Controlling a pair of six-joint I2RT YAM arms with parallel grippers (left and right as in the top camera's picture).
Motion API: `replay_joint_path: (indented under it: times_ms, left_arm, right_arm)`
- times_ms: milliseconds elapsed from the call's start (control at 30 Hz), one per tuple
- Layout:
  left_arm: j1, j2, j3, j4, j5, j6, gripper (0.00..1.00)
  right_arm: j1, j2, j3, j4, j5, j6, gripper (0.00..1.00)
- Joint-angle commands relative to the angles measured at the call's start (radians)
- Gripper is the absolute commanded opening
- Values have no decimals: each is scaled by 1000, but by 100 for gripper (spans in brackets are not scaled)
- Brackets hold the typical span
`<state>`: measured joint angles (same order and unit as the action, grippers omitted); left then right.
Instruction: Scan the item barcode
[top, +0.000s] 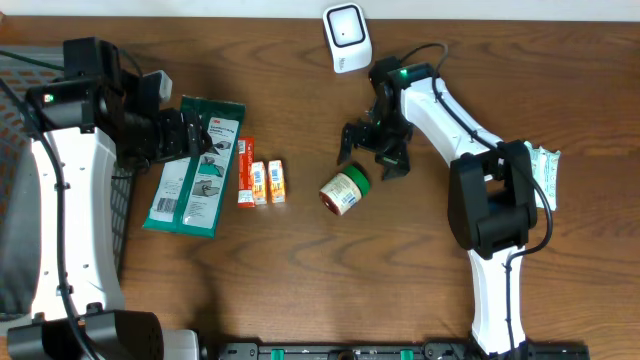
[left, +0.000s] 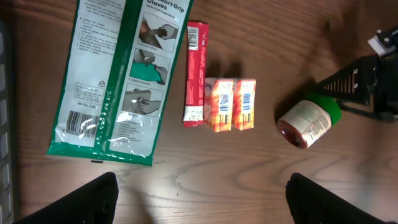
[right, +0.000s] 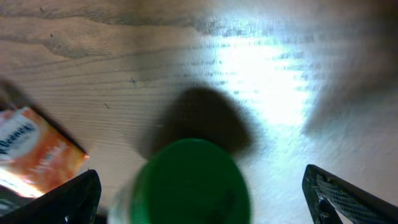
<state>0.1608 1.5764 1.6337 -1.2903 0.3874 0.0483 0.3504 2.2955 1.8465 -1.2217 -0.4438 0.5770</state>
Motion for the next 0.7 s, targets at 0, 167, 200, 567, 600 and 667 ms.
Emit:
replay_joint_path:
  times_ms: [0,167,200,567,600,667]
  left_arm:
    - [0,-14,-3,-3,5,-5,87]
    - [0,-14,-3,-3,5,-5,87]
    - [0,-14,-3,-3,5,-5,87]
    - [0,-14,-3,-3,5,-5,87]
    - [0,-14,-3,-3,5,-5,87]
    - [0,-14,-3,-3,5,-5,87]
  right_arm:
    - [31,-8,5,-10,-55,167,99]
    - [61,-8,5,-36,-37,262,99]
    - [63,-8,5,-42,-26,282,99]
    - [81,-8,4,-63,40,373,99]
    - [84,-8,4,-58,44,373,99]
    - [89,-8,5,-40,45,373,99]
